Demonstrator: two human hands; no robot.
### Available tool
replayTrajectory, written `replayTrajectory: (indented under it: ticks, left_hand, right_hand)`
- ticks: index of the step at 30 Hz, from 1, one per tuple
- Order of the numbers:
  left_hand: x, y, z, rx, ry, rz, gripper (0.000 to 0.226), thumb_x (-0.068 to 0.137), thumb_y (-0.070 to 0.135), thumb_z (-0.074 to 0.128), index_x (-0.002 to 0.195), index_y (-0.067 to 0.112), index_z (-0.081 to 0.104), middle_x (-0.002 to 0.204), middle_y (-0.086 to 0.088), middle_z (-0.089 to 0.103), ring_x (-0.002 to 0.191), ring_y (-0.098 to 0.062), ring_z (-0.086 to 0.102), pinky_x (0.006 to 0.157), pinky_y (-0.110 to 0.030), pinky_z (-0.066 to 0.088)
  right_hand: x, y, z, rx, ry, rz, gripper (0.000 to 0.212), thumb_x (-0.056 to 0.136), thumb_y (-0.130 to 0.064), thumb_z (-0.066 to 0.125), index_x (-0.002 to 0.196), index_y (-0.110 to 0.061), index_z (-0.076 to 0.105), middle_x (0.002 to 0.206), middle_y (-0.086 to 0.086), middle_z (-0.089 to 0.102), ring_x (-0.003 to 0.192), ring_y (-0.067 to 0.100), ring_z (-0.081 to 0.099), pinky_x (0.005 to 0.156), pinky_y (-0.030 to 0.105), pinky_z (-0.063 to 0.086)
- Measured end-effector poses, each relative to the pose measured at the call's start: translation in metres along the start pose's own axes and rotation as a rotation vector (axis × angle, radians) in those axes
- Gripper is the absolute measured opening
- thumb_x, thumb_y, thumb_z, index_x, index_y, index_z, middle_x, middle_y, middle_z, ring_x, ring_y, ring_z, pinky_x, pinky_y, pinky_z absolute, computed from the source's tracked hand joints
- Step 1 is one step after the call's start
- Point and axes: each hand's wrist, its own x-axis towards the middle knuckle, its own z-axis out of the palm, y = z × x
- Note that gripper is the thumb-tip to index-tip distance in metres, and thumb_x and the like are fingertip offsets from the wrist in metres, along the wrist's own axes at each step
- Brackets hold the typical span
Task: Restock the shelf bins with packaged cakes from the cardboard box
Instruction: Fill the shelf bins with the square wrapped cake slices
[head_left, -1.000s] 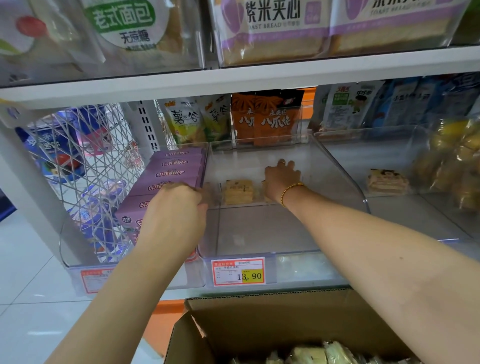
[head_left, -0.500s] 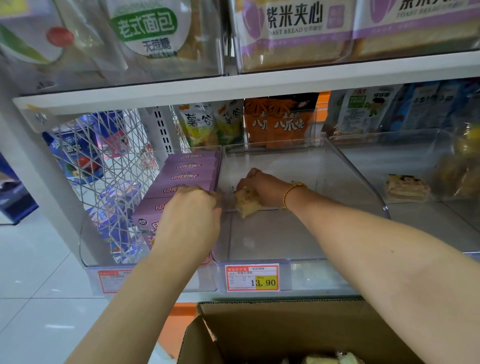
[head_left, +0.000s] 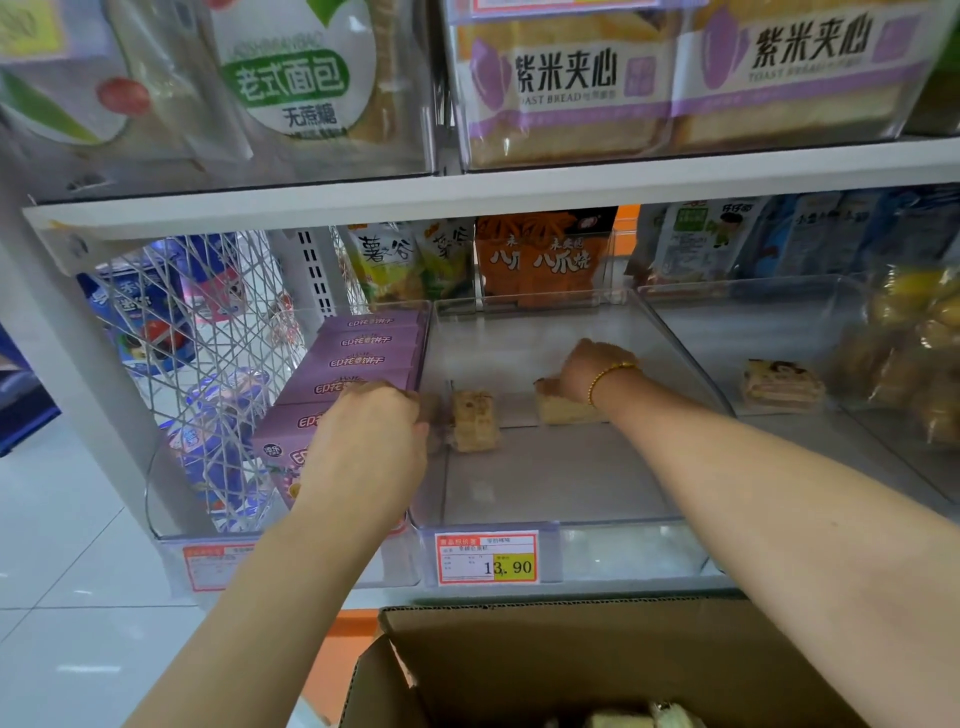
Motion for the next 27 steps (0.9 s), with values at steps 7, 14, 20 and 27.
replayTrajectory:
  ticks: [7,14,20,27]
  left_hand:
    - [-0.002,0.003,-0.004,-0.04,0.03,0.028,0.018,0.093,0.019,0.054,0.096,0.008,0.067,0.098,-0.017,0.061,0.097,-0.035,0.053,0.069,-0.033,0.035]
    - [-0.001,0.001,0.001,-0.047,0.044,0.028,0.018,0.093,0.019,0.054,0.091,0.006,0.067,0.098,-0.017,0.062,0.096,-0.035,0.054,0.071,-0.033,0.038]
    - [-0.001,0.0,0.002,-0.07,0.061,0.041,0.016,0.091,0.016,0.056,0.087,0.005,0.068,0.093,-0.018,0.063,0.093,-0.037,0.055,0.069,-0.033,0.038]
    - [0.001,0.0,0.004,-0.014,0.014,0.006,0.022,0.095,0.021,0.05,0.1,0.009,0.068,0.103,-0.013,0.063,0.1,-0.032,0.053,0.075,-0.033,0.041]
  right_hand:
    - [-0.005,-0.005,0.009,-0.047,-0.251,-0.213,0.068,0.086,-0.042,0.063,0.145,-0.023,0.036,0.144,0.006,0.043,0.126,0.029,0.046,0.1,0.034,0.042]
    - [-0.002,-0.016,0.016,0.149,-0.307,-0.425,0.09,0.071,-0.019,0.083,0.145,-0.029,0.034,0.14,0.005,0.046,0.123,0.026,0.047,0.098,0.032,0.044]
    - [-0.015,-0.036,0.032,0.117,-0.237,-0.326,0.117,0.062,-0.062,0.079,0.151,-0.023,0.013,0.15,0.013,0.023,0.129,0.034,0.043,0.096,0.041,0.048]
    - [-0.014,-0.057,0.039,0.304,-0.056,-0.18,0.12,0.068,-0.044,0.083,0.152,-0.009,0.005,0.159,0.02,-0.006,0.134,0.038,0.04,0.104,0.037,0.04]
